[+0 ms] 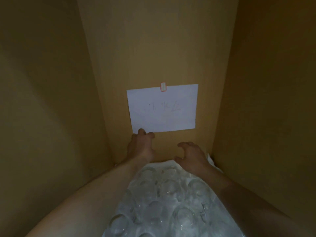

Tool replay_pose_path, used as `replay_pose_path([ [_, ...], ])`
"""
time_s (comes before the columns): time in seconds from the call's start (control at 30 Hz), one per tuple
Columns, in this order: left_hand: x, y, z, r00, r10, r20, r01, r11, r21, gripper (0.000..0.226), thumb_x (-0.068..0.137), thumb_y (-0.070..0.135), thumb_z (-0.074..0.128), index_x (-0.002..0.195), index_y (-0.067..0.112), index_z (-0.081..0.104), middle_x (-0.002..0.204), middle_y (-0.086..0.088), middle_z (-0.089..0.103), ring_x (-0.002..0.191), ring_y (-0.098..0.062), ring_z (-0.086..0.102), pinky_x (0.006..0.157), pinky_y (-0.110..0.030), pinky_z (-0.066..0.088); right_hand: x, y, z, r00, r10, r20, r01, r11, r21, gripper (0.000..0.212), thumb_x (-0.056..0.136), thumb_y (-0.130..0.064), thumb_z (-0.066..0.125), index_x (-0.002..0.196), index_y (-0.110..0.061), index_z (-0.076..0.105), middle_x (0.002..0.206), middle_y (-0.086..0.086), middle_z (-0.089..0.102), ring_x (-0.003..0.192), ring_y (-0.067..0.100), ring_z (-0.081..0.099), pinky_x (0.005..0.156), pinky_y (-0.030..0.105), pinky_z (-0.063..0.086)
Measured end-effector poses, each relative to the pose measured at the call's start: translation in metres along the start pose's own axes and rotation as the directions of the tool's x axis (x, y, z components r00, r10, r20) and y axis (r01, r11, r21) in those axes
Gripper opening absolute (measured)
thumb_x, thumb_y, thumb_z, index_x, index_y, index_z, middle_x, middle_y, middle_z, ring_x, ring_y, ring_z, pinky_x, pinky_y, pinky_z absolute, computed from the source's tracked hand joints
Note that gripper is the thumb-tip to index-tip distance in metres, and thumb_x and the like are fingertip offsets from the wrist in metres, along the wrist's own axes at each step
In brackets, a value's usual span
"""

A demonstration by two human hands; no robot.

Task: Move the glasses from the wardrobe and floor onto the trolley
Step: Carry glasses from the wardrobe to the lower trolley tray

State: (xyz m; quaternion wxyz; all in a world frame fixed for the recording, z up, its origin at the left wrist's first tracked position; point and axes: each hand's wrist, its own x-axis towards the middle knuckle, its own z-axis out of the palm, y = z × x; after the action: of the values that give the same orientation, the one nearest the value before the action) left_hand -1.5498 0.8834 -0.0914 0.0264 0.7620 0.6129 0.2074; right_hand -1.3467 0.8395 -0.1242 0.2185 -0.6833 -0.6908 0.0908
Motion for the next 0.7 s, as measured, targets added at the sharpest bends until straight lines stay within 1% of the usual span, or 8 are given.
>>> replay_pose_path([
  [0.03, 0.001, 0.007, -0.001, 1.000, 0.023, -0.001, -0.023, 1.000, -0.012, 0.063, 0.082, 0.013, 0.070, 0.140, 0.030, 0.053, 0.134, -0.002, 0.043, 0.118, -0.026, 0.047, 0.090, -0.036, 0.052, 0.001, 0.006, -0.002, 1.000, 0.012, -0.003, -0.012, 1.000, -0.003, 0.067, 0.092, -0.048, 0.064, 0.150, -0.020, 0.044, 0.149, 0.006, 0.047, 0.134, 0.026, 0.046, 0.108, 0.038, 0.042],
  [0.1, 0.004, 0.021, -0.002, 0.998, 0.065, -0.005, -0.065, 0.998, -0.014, 0.063, 0.080, 0.017, 0.074, 0.138, 0.031, 0.053, 0.134, -0.002, 0.042, 0.116, -0.025, 0.046, 0.084, -0.034, 0.050, 0.003, 0.018, -0.006, 0.999, 0.033, -0.010, -0.033, 0.999, -0.013, 0.066, 0.092, -0.048, 0.065, 0.148, -0.019, 0.045, 0.147, 0.007, 0.049, 0.132, 0.027, 0.048, 0.106, 0.039, 0.044],
  [0.17, 0.007, 0.032, -0.002, 0.995, 0.097, 0.004, -0.097, 0.995, -0.006, 0.064, 0.075, 0.019, 0.076, 0.134, 0.031, 0.054, 0.130, -0.001, 0.042, 0.113, -0.025, 0.045, 0.076, -0.032, 0.046, 0.007, 0.032, -0.009, 0.998, 0.057, -0.004, -0.057, 0.998, -0.027, 0.065, 0.092, -0.046, 0.065, 0.147, -0.019, 0.046, 0.145, 0.008, 0.050, 0.130, 0.027, 0.049, 0.104, 0.039, 0.045],
  [0.23, 0.009, 0.042, 0.001, 0.993, 0.117, 0.014, -0.117, 0.993, 0.007, 0.062, 0.072, 0.020, 0.077, 0.128, 0.031, 0.053, 0.126, -0.002, 0.041, 0.112, -0.026, 0.043, 0.073, -0.033, 0.046, 0.013, 0.045, -0.010, 0.997, 0.082, -0.001, -0.082, 0.996, -0.034, 0.064, 0.091, -0.045, 0.066, 0.146, -0.018, 0.048, 0.143, 0.010, 0.052, 0.128, 0.029, 0.050, 0.104, 0.040, 0.045],
  [0.37, 0.014, 0.052, 0.011, 0.991, 0.130, 0.027, -0.130, 0.991, 0.035, 0.061, 0.068, 0.023, 0.080, 0.120, 0.030, 0.050, 0.122, -0.001, 0.038, 0.110, -0.024, 0.041, 0.075, -0.038, 0.052, 0.030, 0.064, -0.012, 0.990, 0.144, 0.006, -0.144, 0.990, -0.007, 0.066, 0.089, -0.047, 0.067, 0.146, -0.020, 0.048, 0.141, 0.010, 0.052, 0.126, 0.030, 0.051, 0.103, 0.039, 0.046],
  [0.5, 0.020, 0.054, 0.025, 0.991, 0.129, 0.048, -0.131, 0.991, 0.040, 0.064, 0.067, 0.026, 0.081, 0.121, 0.032, 0.048, 0.124, 0.001, 0.035, 0.113, -0.023, 0.038, 0.074, -0.035, 0.048, 0.051, 0.079, -0.007, 0.984, 0.174, 0.024, -0.175, 0.985, 0.010, 0.066, 0.086, -0.049, 0.067, 0.144, -0.020, 0.051, 0.139, 0.011, 0.054, 0.124, 0.032, 0.052, 0.101, 0.040, 0.048],
  [0.6, 0.020, 0.053, 0.038, 0.992, 0.122, 0.030, -0.123, 0.992, 0.014, 0.065, 0.068, 0.030, 0.084, 0.123, 0.033, 0.049, 0.126, 0.002, 0.034, 0.118, -0.022, 0.037, 0.075, -0.031, 0.041, 0.068, 0.089, -0.003, 0.976, 0.206, 0.063, -0.203, 0.978, -0.054, 0.064, 0.087, -0.049, 0.065, 0.142, -0.020, 0.051, 0.137, 0.012, 0.053, 0.123, 0.034, 0.050, 0.100, 0.042, 0.048],
  [0.7, 0.017, 0.050, 0.050, 0.992, 0.123, 0.001, -0.123, 0.992, 0.013, 0.063, 0.070, 0.033, 0.084, 0.122, 0.034, 0.050, 0.127, 0.002, 0.034, 0.119, -0.023, 0.038, 0.076, -0.033, 0.045, 0.081, 0.099, 0.001, 0.963, 0.233, 0.139, -0.219, 0.970, -0.110, 0.062, 0.087, -0.048, 0.065, 0.139, -0.018, 0.049, 0.135, 0.016, 0.050, 0.124, 0.037, 0.047, 0.099, 0.043, 0.047],
])
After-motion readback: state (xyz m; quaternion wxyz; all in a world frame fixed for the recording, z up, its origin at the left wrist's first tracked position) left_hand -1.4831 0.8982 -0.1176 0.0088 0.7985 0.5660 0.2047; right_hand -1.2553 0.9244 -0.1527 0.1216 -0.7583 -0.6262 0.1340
